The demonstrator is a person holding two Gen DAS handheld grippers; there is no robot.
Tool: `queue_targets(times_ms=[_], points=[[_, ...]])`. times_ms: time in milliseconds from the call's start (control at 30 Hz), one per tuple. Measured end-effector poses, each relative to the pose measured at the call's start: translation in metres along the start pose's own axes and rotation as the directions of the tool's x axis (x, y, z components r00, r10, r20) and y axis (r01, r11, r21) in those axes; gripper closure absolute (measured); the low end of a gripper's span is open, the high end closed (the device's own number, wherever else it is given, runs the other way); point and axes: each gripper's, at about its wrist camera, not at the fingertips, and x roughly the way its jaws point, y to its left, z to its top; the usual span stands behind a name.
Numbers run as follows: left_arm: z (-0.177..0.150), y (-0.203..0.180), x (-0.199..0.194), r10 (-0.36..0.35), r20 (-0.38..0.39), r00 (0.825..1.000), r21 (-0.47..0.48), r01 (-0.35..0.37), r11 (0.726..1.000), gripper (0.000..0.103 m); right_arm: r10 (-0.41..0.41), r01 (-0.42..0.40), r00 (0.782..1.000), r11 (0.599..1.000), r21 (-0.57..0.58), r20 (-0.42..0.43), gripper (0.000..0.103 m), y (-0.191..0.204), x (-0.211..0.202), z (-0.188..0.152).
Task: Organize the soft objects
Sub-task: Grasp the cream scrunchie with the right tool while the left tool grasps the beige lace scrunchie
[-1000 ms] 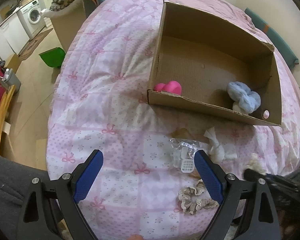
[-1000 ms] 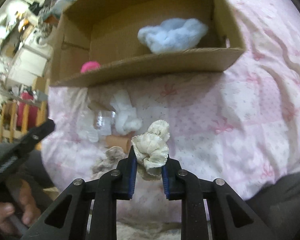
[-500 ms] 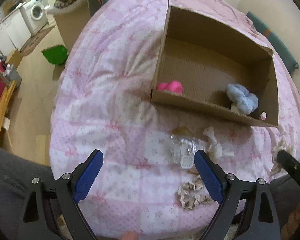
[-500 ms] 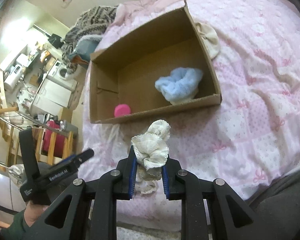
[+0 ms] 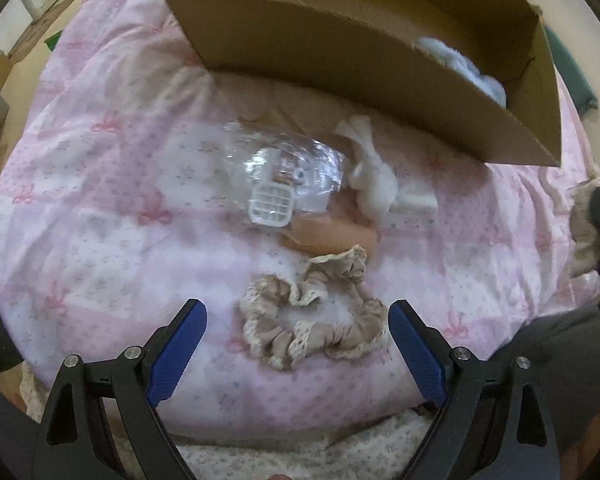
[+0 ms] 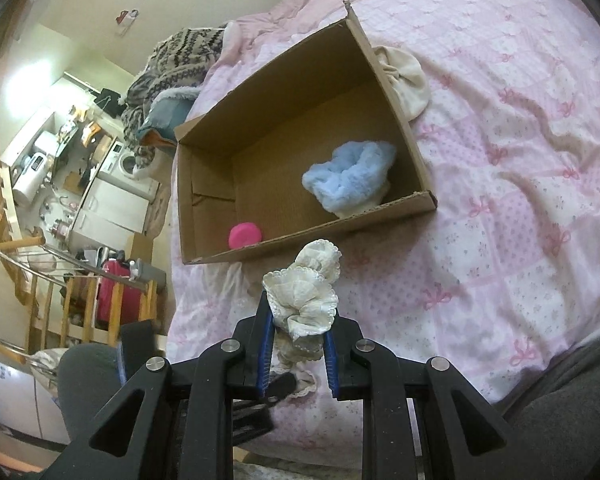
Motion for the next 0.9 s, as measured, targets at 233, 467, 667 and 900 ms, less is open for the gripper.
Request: queue_targets(times_ms=[233,467,667,900], points=[[-0.002,-0.009,0.017,0.046,-0.038,0.998,0.05,-0.044,0.998,0.021,-0.001,0.001,1.0,1.0,-0.005,-0.006,0.08,0.001,0.0,-0.003],[-0.005,0.015,0.012,0.045,-0.029,0.999,0.048,-0.044,0.998,0.076,-0.015,0.015,1.0,1.0,0.004,-0.023,0.08,0.001,0.005,-0.002],[-0.006,0.041,-0.001,0.018,-0.024,1.0,0.0,-0.018,1.0,0.089,-0.031,0.031,0.999,1.0,0.002,-0.027,0.08,0.0,0.005,-0.003],[-0.016,0.053,-0.038,0.035,0.048,0.998,0.02,-0.036,0.999,0.089,-0.056,0.055,0.998,0.998,-0.018,-0.043,0.08,0.003,0.01,-0.003]])
